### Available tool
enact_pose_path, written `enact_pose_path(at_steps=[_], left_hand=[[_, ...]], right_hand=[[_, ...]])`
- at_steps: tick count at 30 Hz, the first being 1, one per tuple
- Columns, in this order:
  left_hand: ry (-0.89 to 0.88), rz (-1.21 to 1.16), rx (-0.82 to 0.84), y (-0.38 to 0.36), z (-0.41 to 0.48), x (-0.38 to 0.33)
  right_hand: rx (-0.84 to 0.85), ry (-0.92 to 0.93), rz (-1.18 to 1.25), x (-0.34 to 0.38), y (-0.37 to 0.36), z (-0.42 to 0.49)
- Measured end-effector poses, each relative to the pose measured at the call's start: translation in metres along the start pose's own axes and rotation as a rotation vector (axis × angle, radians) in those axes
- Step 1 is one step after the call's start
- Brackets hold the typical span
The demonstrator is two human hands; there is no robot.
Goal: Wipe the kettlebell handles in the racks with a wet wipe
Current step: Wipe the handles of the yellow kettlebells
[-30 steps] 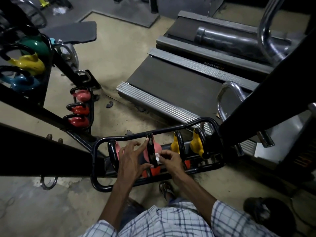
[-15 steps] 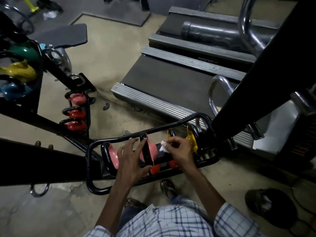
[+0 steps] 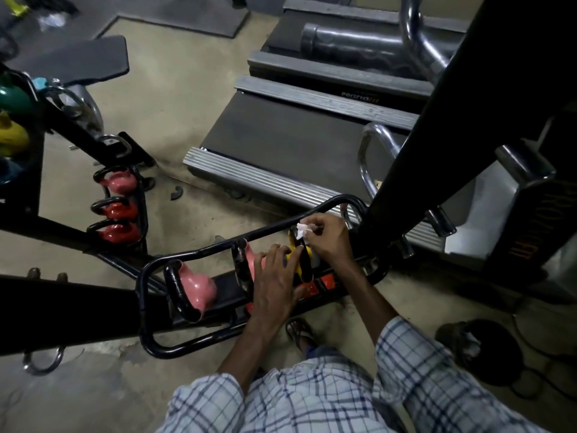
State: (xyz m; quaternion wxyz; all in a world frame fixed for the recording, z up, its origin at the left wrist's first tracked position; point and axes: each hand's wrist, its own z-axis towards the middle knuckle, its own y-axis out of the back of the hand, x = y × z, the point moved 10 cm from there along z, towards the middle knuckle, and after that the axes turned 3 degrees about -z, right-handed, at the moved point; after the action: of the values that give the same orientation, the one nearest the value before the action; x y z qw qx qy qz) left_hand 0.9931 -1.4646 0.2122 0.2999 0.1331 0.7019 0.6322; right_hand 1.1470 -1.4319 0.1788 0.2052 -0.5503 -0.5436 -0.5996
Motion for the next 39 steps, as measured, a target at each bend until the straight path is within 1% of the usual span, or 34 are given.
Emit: enact_pose_path(at_steps=[2,6,9,17,21,24,29,32,35,37,39], left_hand=[[0.016,-0.001,0.006,-0.003,0.002,-0.001],[0.029,0.01,0.002,-0.004,0.003,-0.002],[0.042,-0.014,-0.025,-0.005,0.003,0.0],[0.079,-0.054,-0.066,-0.003,-0.002,0.004],[0.081,-0.051,-0.074,-0.002,-0.001,0.005],[0.084,-0.035,-0.104,0.001,0.0,0.007],[0.088,-0.064,-0.119,0.002,0.0,0.007],[0.13,-0.109,-0.126,0.001,-0.001,0.012],[0.159,-0.152,-0.172,0.007,0.001,0.014],[0.167,-0.122,-0.162,0.008,0.004,0.015],[0.163,-0.094,-0.123,0.007,0.008,0.017]], right_hand=[[0.013,0.033,-0.043,0.005,-0.004,-0.001],[0.047,0.133,-0.228,0.018,-0.008,0.002],[0.142,0.098,-0.368,0.023,-0.015,0.014],[0.371,-0.02,-0.625,0.035,-0.044,0.063],[0.396,0.091,-0.667,0.047,-0.044,0.05],[0.369,0.183,-0.658,0.048,-0.04,0.029],[0.355,0.208,-0.475,0.05,-0.032,0.028],[0.253,0.148,-0.372,0.04,-0.026,0.026],[0.135,0.145,-0.289,0.031,-0.016,0.01],[0.067,0.171,-0.231,0.026,-0.007,-0.009],[0.013,0.252,-0.21,0.024,-0.002,-0.035]])
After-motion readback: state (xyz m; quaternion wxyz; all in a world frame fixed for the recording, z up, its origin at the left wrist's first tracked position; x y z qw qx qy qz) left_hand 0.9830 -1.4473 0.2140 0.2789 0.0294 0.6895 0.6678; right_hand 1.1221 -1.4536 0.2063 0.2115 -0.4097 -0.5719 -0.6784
